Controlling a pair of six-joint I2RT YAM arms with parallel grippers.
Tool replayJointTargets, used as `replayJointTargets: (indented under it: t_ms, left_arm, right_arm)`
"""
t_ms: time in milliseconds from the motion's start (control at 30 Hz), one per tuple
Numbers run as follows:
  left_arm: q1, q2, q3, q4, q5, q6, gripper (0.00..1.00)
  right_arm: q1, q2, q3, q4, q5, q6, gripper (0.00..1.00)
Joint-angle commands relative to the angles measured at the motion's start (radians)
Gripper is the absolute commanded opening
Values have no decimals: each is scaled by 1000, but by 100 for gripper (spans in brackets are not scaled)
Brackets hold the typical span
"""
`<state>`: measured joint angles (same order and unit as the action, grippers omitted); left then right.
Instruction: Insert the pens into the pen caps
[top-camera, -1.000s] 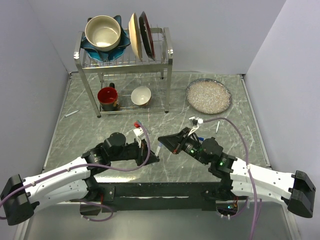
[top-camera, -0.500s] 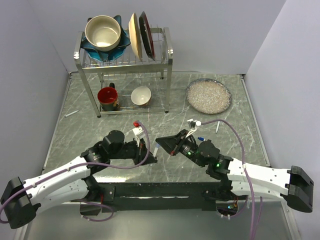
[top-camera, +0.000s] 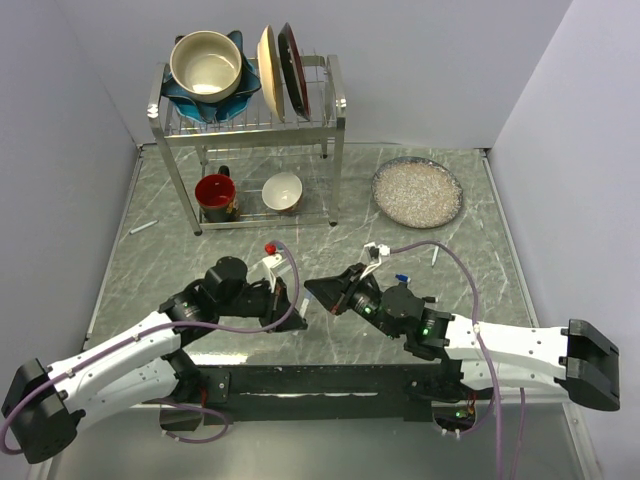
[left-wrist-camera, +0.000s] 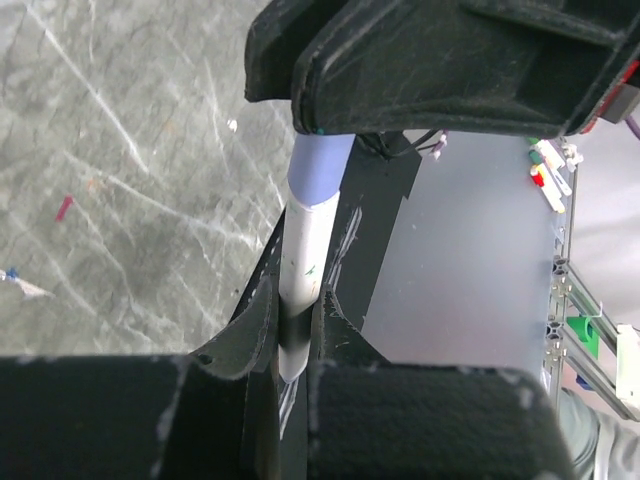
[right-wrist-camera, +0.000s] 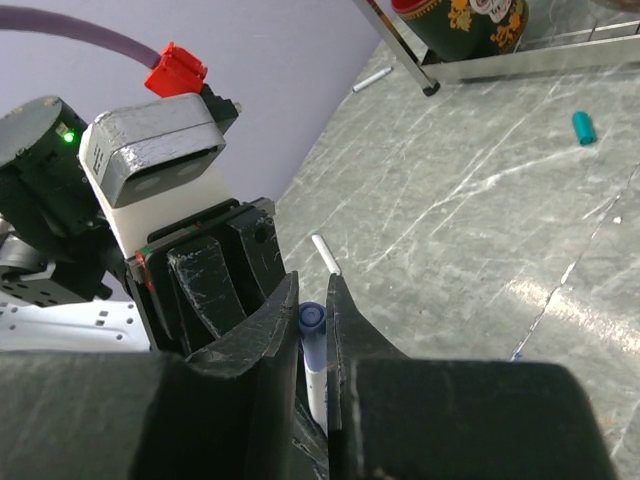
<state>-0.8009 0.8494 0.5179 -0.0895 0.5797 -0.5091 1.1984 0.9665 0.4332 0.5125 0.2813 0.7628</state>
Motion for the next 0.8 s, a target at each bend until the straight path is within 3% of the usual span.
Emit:
replayJointTargets:
  t_ms: [0, 167, 433, 600, 767]
  left_arm:
    - [123, -13, 168, 359, -336, -25, 1]
    - [149, -32, 163, 390, -344, -52, 1]
    - [160, 14, 254, 323, -356, -5, 1]
    - [161, 7, 286, 264, -417, 27, 1]
    - [173, -12, 280, 290, -407, 0, 1]
  right_arm:
    - [162, 37, -36, -235, -432, 81, 0]
    - [168, 57, -36, -241, -464, 102, 0]
    - [197, 112, -24, -106, -616, 121, 0]
    - [240, 123, 48, -311, -502, 92, 0]
    - [305, 170, 96, -360, -426, 66, 0]
